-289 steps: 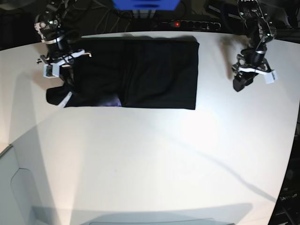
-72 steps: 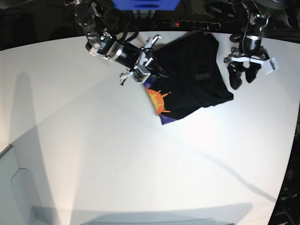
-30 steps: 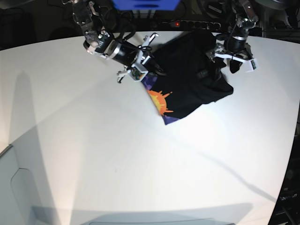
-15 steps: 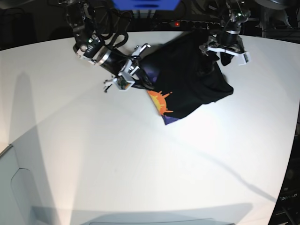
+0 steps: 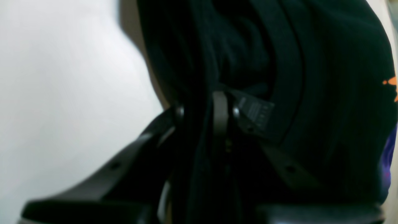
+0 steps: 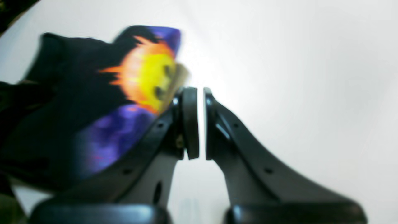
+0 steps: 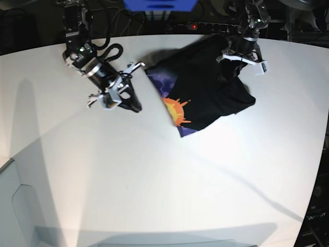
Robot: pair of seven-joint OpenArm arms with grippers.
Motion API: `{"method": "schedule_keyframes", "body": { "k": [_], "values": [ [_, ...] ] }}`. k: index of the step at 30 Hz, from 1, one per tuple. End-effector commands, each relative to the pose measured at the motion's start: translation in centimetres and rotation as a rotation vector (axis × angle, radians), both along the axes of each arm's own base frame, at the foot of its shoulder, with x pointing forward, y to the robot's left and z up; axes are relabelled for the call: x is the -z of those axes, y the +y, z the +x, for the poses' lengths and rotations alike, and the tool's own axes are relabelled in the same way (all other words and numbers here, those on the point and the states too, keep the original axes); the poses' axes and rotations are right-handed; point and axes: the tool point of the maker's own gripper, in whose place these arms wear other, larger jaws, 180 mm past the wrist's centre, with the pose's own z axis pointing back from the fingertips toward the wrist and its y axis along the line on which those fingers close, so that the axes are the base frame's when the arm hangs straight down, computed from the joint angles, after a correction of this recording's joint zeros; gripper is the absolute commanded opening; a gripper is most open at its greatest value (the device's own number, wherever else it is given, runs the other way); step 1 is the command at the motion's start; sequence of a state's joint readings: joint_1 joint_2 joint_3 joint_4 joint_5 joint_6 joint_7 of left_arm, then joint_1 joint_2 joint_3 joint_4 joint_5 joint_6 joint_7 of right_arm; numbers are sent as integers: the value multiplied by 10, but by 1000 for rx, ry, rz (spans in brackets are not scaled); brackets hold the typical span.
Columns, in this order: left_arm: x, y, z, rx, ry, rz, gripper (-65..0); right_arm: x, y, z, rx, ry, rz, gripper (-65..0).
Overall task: Fold the T-shirt properly
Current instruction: 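Push the folded shirt with the left gripper to square it on the table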
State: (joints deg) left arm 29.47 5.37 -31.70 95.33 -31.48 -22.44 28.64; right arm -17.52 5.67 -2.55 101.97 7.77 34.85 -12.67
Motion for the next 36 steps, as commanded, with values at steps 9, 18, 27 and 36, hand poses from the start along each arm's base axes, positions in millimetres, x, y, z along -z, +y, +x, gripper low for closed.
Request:
{"method": "schedule_keyframes", "body": {
  "k": [9, 18, 27, 36],
  "values": [
    [17, -20, 60, 416, 20, 125, -648, -22, -76, 27, 252, -83, 5, -635],
    [24, -110, 131, 949, 9, 293, -648, -23, -143, 23, 437, -88, -44, -635],
    [32, -186, 164, 1402, 24, 588, -648, -24, -191, 10, 610, -87, -55, -635],
    [23, -263, 139, 1832, -142, 690, -649, -19, -201, 1, 656, -70, -57, -635]
  ]
}}
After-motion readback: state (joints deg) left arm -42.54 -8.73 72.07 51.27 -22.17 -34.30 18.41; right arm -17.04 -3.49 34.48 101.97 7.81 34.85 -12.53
